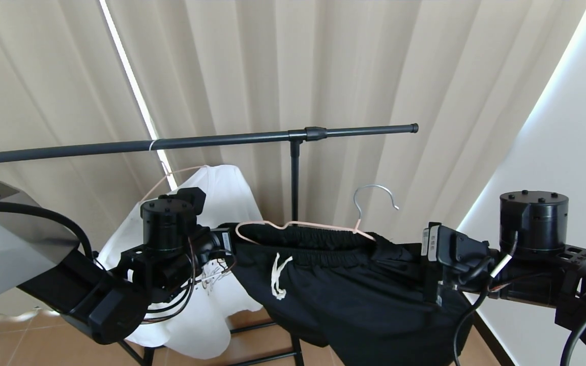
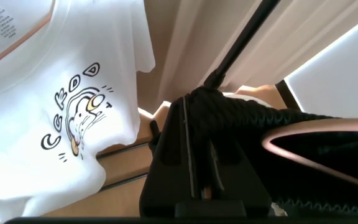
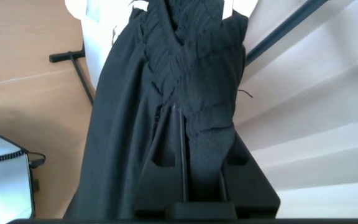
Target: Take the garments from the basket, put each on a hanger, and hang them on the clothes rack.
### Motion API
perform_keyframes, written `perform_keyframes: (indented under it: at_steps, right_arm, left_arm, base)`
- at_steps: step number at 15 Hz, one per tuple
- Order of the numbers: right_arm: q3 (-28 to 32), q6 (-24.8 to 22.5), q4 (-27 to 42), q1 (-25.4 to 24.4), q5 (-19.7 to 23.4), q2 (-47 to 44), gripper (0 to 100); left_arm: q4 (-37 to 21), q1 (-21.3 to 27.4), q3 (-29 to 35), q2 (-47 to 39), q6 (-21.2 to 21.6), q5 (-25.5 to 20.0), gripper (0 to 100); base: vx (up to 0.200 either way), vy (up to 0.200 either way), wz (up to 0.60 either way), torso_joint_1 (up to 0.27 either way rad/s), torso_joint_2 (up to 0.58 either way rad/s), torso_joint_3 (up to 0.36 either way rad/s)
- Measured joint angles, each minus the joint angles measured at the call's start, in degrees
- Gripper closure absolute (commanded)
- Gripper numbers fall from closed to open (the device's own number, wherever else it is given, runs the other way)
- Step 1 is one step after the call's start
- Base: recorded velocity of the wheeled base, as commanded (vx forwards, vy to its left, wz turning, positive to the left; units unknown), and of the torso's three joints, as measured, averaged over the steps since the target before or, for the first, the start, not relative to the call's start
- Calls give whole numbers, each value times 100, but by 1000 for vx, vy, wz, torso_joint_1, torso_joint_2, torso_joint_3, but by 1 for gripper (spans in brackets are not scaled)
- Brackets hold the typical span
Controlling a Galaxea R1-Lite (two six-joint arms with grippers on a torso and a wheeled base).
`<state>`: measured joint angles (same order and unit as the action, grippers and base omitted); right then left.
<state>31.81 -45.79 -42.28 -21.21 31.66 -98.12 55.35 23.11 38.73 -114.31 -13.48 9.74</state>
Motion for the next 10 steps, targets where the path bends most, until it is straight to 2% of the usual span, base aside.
perform_keyframes:
  at_steps: [3,7,10]
  right_arm:
    - [-56,-462,-9,63,-32,-144,100]
    - [-105,-569,-1,85,-44,-236,100]
    - [-107,-652,-9,84,-434,-341,100]
  left_arm:
    - [-360,12,63,83,-1,-2,100]
    - [-507,43,95,138,-1,0,100]
    - [-1026,59,169,262,-17,-2,100]
  base:
    - [0,0,0,0,0,0]
    - [0,0,0,0,0,0]
    - [0,0,0,0,0,0]
